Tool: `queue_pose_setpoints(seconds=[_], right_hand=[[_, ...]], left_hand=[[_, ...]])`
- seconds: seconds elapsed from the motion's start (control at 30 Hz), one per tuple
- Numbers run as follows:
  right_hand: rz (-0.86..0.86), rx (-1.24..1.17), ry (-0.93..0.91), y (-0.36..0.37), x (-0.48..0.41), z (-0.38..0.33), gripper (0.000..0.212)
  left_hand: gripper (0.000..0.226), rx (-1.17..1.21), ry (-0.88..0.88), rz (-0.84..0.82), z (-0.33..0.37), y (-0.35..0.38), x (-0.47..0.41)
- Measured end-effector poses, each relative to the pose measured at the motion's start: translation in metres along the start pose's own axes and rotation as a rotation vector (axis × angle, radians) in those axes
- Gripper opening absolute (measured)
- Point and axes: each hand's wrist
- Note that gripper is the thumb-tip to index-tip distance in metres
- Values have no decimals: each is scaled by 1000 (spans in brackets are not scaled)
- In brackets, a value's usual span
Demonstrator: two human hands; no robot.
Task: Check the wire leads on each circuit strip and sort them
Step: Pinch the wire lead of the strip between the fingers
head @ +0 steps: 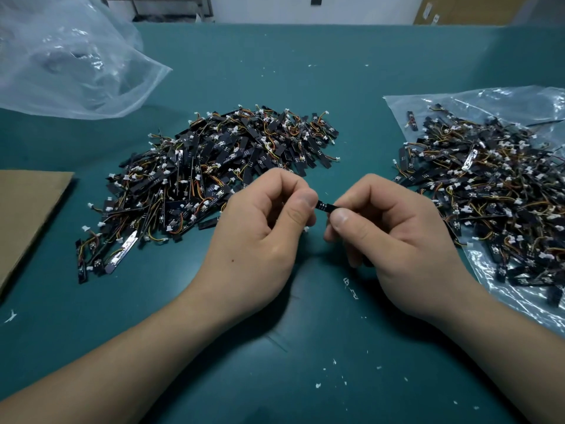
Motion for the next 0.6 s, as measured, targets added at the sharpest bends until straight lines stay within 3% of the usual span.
queue_pose_setpoints(seconds=[0.1, 0.27, 0.33, 0.37, 0.47, 0.53, 0.6], right_hand=[[-21, -11, 16, 1, 0, -1, 13], [-158, 128, 14, 1, 2, 1, 45], [-110, 83, -26, 1, 4, -1, 44], [-16, 20, -43, 1, 4, -1, 38], [226, -217, 28, 0, -1, -2, 22], [188, -149, 48, 0, -2, 1, 22], [101, 10, 12, 2, 0, 2, 19]], left_hand=[[23, -26, 12, 11, -1, -1, -1], [18, -34, -10, 1, 1, 0, 0], [11, -6, 47, 83, 3, -1, 3], [18, -32, 88, 164, 4, -2, 5], [42, -243, 49, 354, 0, -4, 5], [50, -497, -62, 335, -1, -1, 3], [45, -747, -66, 263, -5, 2, 4]])
Point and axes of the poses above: each hand's wrist, its own x-axis away from the middle knuckle, its own y-axis out of the palm, z = x × y, and after that the axes turned 9 degrees about -y, right-handed
